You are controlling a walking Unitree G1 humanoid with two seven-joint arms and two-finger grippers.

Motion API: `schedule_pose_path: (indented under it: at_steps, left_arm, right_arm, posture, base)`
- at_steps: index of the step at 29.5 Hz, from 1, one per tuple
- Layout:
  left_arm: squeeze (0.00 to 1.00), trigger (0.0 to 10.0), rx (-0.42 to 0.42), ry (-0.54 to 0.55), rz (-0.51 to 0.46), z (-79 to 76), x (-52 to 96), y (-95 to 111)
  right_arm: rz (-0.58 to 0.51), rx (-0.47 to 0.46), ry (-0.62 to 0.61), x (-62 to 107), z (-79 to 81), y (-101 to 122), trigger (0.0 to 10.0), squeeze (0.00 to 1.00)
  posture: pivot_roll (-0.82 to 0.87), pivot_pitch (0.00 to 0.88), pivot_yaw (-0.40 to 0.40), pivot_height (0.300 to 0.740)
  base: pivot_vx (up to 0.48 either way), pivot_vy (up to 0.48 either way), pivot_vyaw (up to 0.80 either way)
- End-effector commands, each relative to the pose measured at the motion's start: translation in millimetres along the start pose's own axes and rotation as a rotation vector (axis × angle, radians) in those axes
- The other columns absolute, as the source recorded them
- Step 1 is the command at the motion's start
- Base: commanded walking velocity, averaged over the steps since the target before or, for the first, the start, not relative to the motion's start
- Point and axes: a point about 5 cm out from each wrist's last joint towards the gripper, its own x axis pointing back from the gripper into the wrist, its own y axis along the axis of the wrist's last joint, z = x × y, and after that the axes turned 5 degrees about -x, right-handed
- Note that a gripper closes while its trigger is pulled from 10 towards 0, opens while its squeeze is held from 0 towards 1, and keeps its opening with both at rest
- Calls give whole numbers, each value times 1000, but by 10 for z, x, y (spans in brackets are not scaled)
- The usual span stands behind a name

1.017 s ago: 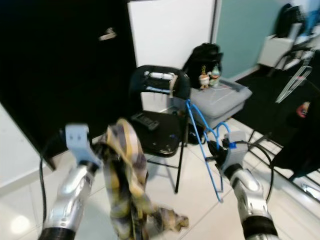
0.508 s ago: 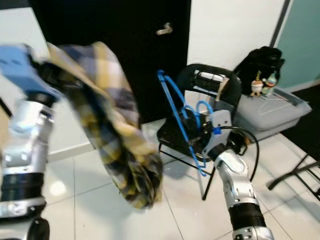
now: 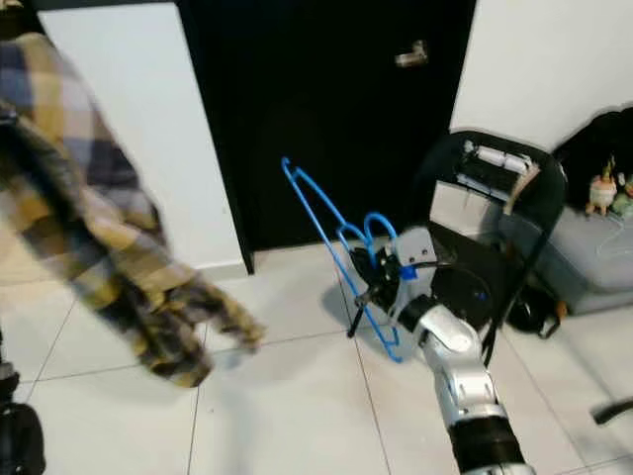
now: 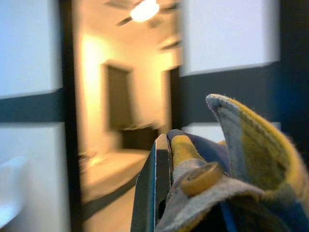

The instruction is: Hang hanger

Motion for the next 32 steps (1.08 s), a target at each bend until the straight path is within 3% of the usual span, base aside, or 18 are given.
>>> schedule_pose_path:
  at_steps: [1,7,8,11,20,23,24,28,29,30,31,32]
  left_arm:
    - [0,10000,-13,34,45,53,47,-90]
    - [0,10000,6,9,145,-29,299,-312]
    - [0,10000,24,-5,185,-78,413,-377]
    - [0,10000,34,-10,189,-119,458,-360]
    - [0,10000,50,-23,131,-192,372,-190]
    - [0,10000,30,-42,17,-171,138,49]
    - [0,10000,30,-42,17,-171,138,49]
    - [0,10000,-31,-17,-57,-34,-37,186]
    - [0,10000,-156,54,-151,304,-269,378]
    - [0,10000,-196,80,-178,422,-330,447]
    - [0,10000,-196,80,-178,422,-330,447]
    - [0,10000,-237,147,-210,653,-409,571]
  right_arm:
    - [19,4,30,-33,74,-25,10000,0]
    - [31,4,29,-26,71,-41,10000,0]
    - [38,4,32,-17,72,-45,10000,0]
    - [42,5,36,-20,76,-44,10000,0]
    - [41,6,41,-49,86,-29,10000,0]
    - [40,1,42,-58,102,-37,10000,0]
    - [40,1,42,-58,102,-37,10000,0]
    - [40,-1,42,-60,108,-37,10000,0]
    - [39,0,40,-54,101,-27,10000,0]
    - [39,0,39,-51,98,-23,10000,0]
    - [39,0,39,-51,98,-23,10000,0]
    - [38,1,38,-47,91,-20,10000,0]
  posture:
    - [-23,0,-9,740]
    - [-20,0,-19,740]
    - [-16,0,-26,740]
    - [-13,0,-30,740]
    - [-8,0,-33,740]
    - [-10,0,-35,740]
    - [-10,0,-35,740]
    - [-14,0,-31,740]
    - [-16,0,-34,740]
    - [-16,0,-34,740]
    - [-16,0,-34,740]
    - [-16,0,-34,740]
  base:
    - [0,0,750]
    - [0,0,750]
    - [0,0,750]
    - [0,0,750]
    - [0,0,750]
    - [0,0,750]
    - [0,0,750]
    - [0,0,750]
    - [0,0,750]
    - [0,0,750]
    - [0,0,750]
    - [0,0,750]
